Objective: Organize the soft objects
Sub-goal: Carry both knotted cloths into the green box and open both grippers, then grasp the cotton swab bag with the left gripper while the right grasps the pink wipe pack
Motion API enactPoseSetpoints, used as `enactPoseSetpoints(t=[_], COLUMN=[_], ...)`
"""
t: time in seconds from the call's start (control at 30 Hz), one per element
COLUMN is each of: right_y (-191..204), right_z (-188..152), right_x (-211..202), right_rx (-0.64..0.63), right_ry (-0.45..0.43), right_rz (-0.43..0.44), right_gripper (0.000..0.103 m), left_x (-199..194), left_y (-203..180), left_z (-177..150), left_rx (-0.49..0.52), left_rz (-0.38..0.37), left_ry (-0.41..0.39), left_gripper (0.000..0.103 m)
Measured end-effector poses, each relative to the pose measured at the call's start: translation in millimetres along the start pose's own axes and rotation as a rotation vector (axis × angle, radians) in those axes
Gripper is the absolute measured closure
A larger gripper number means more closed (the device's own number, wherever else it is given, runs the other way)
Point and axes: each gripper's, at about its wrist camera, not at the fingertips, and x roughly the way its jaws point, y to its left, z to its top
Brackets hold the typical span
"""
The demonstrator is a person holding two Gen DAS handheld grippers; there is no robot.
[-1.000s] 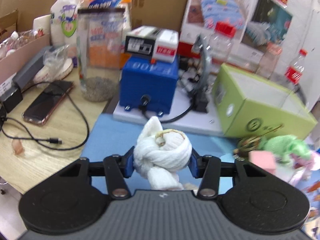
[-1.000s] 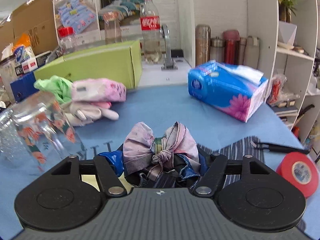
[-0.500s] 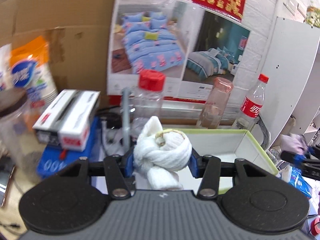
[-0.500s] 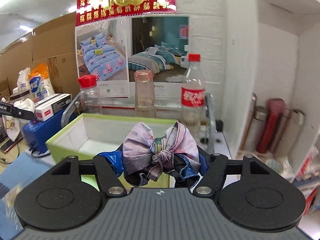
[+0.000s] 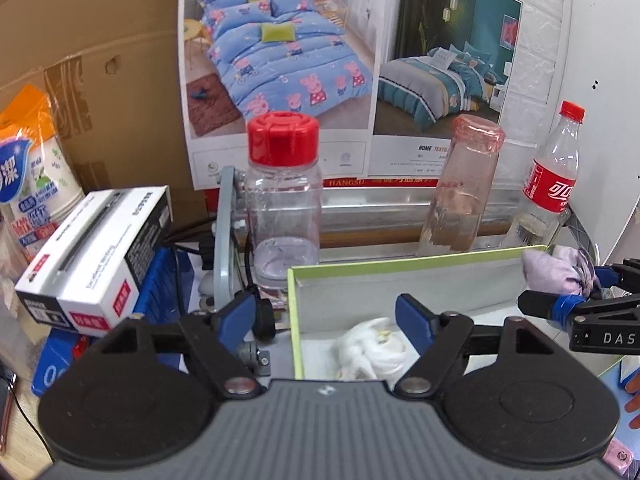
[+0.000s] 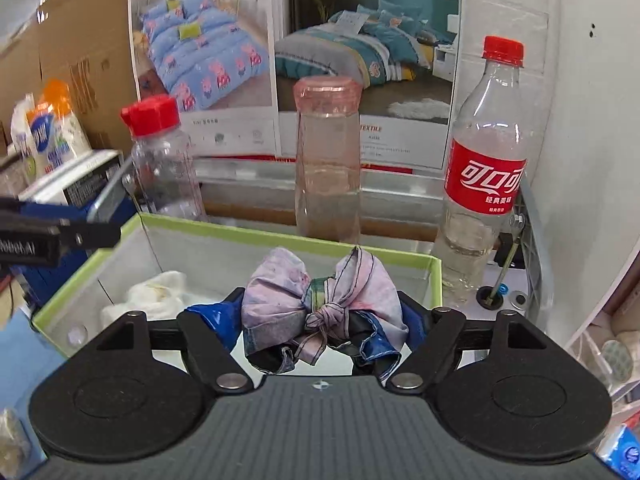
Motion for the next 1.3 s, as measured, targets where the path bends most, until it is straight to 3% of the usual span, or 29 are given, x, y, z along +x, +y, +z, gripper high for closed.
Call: enactPoseSetpoints(t=[0.07,0.17,0.3,0.47,0.7,0.9,1.03,1.2,1.3], right_y=[3.1,13.5,20.3,21.3,28.5,15.8,-0.4,-27.0,-26.3], right_z=[0.9,-0.9,-1.0,-12.0,-57.5,-83.7,-103.0,-121.8,-137.9], right_x=[4.1,23.5,-4.5,-21.4,-81.1,-54.2,-43.5,-79.2,-125.4], right_rx=[-0.020,-0.087,-0.062,-0.073,-0.123,-0.028,0.063,0.160,0.230], right_ry=[0.015,0.146,0.016,0.054,0.013,0.145,0.202,0.144,0.005], right_rz=[0.000,-0.009,-0.005,-0.005,-0.017,-0.033,-0.044,-0.155,-0.126], right_gripper=[0.038,0.037,0.036,0.035,0.034,0.034,0.034,0.034,0.034], left_x=[-5.3,-16.2,-33.1,-63.4,-97.0,-113.1,-132.4,-145.8,-146.7], left_y=[2.2,4.3,7.9,16.6,33.8,42.3,56.7,83.5,92.4], left_z=[-3.1,-9.5,-19.9,-43.2,-92.3,-114.5,-125.8,-145.2,-162.7], left_rx=[-0.012,-0.007,0.020,0.046,0.015,-0.044,-0.052,-0.108,-0.128], left_rz=[-0.006,-0.011,0.011,0.006,0.041,0.023,0.084,0.148,0.145], left_ry=[0.000,-0.001,-0.008,-0.025,-0.012,0.031,0.013,0.026,0.066], left_gripper=[0.025,0.025,0.025,0.023,0.019,0.017,0.007,0.003,0.003])
